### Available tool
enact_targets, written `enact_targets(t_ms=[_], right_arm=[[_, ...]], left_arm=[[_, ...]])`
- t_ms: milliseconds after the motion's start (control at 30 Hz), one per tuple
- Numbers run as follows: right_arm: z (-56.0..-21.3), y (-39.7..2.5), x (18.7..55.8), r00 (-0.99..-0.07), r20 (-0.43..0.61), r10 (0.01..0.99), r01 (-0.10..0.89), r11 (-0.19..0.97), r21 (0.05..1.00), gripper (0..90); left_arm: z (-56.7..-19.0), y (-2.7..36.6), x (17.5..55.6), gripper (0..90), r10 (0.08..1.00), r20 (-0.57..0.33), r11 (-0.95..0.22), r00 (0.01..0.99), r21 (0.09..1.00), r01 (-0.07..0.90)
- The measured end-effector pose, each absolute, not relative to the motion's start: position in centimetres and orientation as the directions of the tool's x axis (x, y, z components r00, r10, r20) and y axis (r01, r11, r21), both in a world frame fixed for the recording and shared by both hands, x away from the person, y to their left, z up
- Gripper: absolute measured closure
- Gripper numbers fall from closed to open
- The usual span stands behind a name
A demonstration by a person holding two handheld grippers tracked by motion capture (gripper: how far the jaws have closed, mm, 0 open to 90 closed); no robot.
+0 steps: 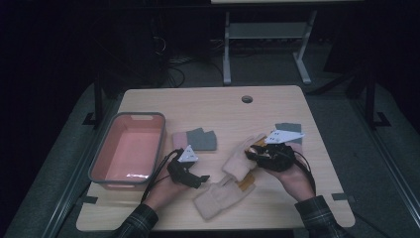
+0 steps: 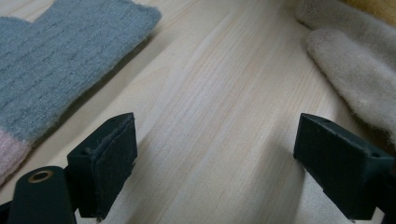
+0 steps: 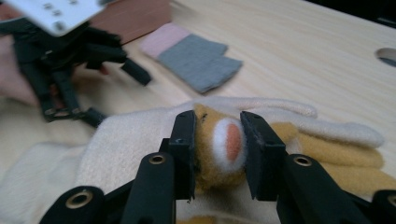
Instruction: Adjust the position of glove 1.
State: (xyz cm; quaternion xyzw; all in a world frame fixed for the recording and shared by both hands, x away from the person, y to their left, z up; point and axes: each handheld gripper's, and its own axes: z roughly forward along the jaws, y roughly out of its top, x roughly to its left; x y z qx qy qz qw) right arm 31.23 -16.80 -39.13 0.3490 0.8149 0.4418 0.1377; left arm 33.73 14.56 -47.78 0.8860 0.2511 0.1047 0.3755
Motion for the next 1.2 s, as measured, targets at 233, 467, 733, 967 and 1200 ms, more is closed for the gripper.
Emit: enact_targets(t_ms=[233, 467, 733, 967, 1200], right_arm=[[-39.5, -14.6, 28.9, -0.764, 0.08, 0.64, 0.426, 0.407, 0.808, 67.0], [-39.8, -13.1, 27.9, -0.792, 0.088, 0.604, 0.414, 0.427, 0.804, 67.0], [-39.9, -11.1, 26.0, -0.818, 0.091, 0.568, 0.401, 0.449, 0.799, 66.8], [-40.5, -9.1, 25.1, -0.819, 0.078, 0.568, 0.398, 0.466, 0.79, 66.7], [-41.6, -8.4, 24.8, -0.824, 0.081, 0.562, 0.42, 0.509, 0.751, 59.0]], left_arm=[[-47.8, 14.5, 33.7, 12.7, 0.525, -0.004, -0.59, 0.851, 0.719, 0.367], [-47.8, 14.5, 33.7, 12.7, 0.525, -0.003, -0.589, 0.851, 0.72, 0.366], [-47.8, 14.5, 33.7, 12.6, 0.524, -0.003, -0.59, 0.852, 0.72, 0.365], [-47.8, 14.5, 33.7, 12.6, 0.525, -0.005, -0.589, 0.851, 0.72, 0.367], [-47.8, 14.5, 33.7, 12.6, 0.524, -0.005, -0.589, 0.852, 0.72, 0.366]])
